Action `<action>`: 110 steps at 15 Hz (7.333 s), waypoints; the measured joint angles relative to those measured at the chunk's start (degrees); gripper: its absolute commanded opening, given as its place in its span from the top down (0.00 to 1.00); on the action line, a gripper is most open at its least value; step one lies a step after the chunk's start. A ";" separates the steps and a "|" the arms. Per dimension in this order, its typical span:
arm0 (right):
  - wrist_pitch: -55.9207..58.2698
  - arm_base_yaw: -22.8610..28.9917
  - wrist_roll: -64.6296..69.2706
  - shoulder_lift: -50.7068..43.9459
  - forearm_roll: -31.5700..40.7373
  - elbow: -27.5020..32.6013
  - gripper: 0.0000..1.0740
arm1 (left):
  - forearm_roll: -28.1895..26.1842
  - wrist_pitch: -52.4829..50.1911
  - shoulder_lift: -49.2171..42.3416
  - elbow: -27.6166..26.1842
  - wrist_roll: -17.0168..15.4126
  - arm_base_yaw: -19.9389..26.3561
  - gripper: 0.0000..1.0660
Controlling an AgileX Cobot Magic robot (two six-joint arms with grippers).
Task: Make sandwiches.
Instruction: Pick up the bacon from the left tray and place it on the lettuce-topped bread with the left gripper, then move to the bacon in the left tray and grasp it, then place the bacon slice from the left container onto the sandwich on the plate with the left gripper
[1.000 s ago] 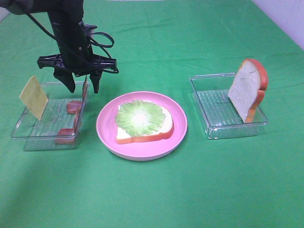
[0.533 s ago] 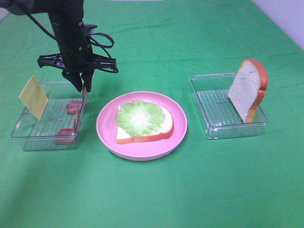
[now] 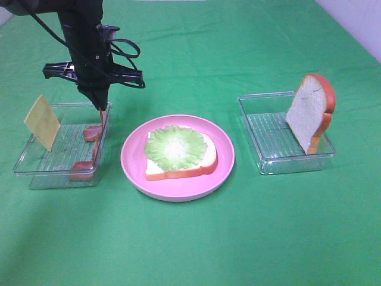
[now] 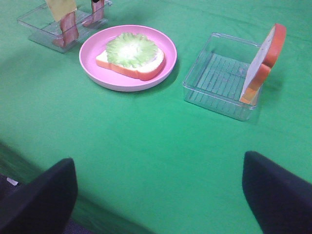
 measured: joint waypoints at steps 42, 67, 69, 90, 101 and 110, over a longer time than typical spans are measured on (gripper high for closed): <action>0.00 0.00 0.00 0.00 0.00 0.00 0.21 | -19.82 1.55 -1.20 -0.69 16.62 -7.73 0.19; 0.00 0.00 0.00 0.00 0.00 0.00 0.21 | -2.35 4.18 -28.65 29.05 -2.46 -7.68 0.32; 0.00 0.00 0.00 0.00 0.00 0.00 0.21 | -1.72 0.80 -27.56 31.00 -3.72 -7.68 0.32; 0.00 0.00 0.00 0.00 0.00 0.00 0.21 | -1.72 -7.68 -16.84 31.40 -3.84 -5.39 0.74; 0.00 0.00 0.00 0.00 0.00 0.00 0.21 | -1.83 -7.96 -16.90 31.40 -1.38 -5.39 1.00; 0.00 0.00 0.00 0.00 0.00 0.00 0.21 | -17.59 -10.43 -28.42 26.01 11.17 -5.39 1.00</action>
